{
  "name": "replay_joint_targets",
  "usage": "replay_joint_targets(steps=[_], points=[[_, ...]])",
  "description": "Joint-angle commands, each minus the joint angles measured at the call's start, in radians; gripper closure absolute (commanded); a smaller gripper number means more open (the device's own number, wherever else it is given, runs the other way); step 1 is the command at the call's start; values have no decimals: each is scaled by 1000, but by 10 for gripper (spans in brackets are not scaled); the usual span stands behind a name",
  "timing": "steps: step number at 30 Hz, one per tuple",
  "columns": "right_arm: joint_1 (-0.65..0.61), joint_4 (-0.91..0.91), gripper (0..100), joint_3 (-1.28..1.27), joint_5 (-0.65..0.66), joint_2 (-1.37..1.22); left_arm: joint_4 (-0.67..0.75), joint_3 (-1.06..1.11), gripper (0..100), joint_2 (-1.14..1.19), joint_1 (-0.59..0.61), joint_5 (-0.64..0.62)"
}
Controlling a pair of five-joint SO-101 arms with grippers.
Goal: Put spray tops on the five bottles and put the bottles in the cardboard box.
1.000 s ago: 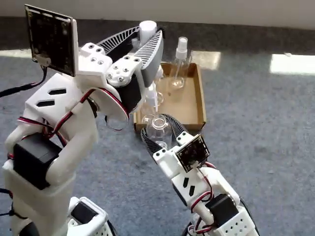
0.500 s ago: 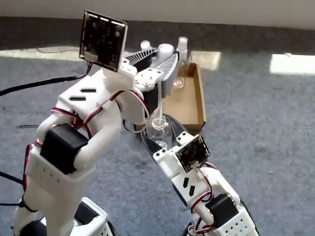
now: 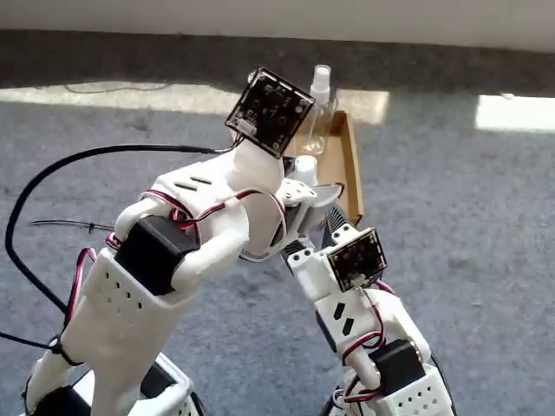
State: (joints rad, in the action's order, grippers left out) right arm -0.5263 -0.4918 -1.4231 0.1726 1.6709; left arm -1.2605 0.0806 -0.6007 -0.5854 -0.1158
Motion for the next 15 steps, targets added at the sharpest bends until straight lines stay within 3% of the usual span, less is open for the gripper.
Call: replay_joint_targets(steps=[1, 7, 15], points=[[12, -5, 995, 15, -2, 12, -8, -70, 755, -4, -4, 34], [13, -5, 995, 13, 40, 10, -29, -203, 755, -4, -2, 37], [10, -31, 995, 16, 43, 12, 60, -136, 755, -1, 168, 38]])
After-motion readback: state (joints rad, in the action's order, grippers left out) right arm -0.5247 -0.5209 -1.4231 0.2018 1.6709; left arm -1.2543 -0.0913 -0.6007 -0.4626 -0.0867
